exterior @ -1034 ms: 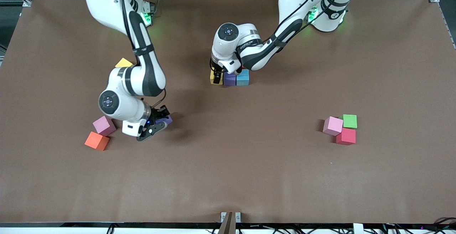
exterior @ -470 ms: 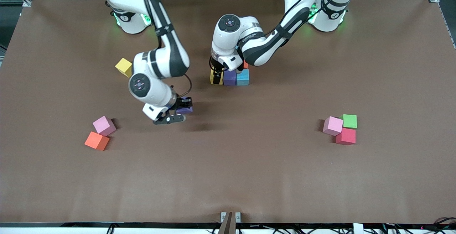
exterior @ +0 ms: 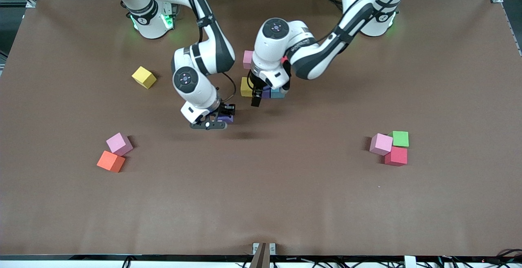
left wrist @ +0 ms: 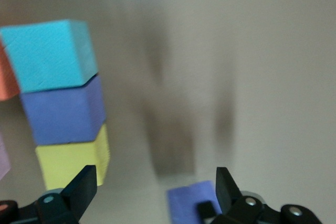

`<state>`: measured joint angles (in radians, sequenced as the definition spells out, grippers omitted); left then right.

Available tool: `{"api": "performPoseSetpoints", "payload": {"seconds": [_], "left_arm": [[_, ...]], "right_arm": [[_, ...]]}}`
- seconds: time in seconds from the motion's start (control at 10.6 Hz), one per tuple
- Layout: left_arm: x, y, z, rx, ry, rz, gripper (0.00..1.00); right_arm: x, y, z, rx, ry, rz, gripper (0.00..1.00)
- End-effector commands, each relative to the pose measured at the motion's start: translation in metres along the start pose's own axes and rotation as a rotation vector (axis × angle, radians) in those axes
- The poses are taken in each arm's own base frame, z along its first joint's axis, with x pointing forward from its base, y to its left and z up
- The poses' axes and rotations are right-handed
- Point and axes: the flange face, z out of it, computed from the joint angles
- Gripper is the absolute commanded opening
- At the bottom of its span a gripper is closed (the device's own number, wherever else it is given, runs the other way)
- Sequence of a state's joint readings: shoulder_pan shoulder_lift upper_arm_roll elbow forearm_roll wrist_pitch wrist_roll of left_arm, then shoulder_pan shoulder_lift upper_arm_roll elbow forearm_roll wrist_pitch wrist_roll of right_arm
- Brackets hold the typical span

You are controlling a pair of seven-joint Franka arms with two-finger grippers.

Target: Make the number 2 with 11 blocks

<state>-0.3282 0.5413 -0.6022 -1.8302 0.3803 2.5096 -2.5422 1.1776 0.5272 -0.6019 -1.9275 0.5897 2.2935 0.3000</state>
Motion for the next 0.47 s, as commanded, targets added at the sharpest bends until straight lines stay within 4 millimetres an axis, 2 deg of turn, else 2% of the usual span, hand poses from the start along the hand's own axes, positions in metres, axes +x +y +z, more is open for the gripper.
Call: {"api": "performPoseSetpoints", "payload": {"seconds": [0.0, 0.28, 0.38], "left_arm": [[0.028, 0.029, -0.031, -0.029, -0.019, 0.062, 1.0], [0.071, 0.062, -0.044, -0.041, -0.016, 0.172, 1.0], [0.091, 0.074, -0.045, -0.04, -0.002, 0.192, 1.0]], "right_arm": [[-0.022, -0.016, -0.001, -0.001, 0.026, 0.053, 0.15], [-0.051, -0.047, 0.015, -0.027, 0.046, 0.102, 0.15], [-0.058, -0.055, 0.02, -0.046, 0.063, 0.111, 0.15]]}}
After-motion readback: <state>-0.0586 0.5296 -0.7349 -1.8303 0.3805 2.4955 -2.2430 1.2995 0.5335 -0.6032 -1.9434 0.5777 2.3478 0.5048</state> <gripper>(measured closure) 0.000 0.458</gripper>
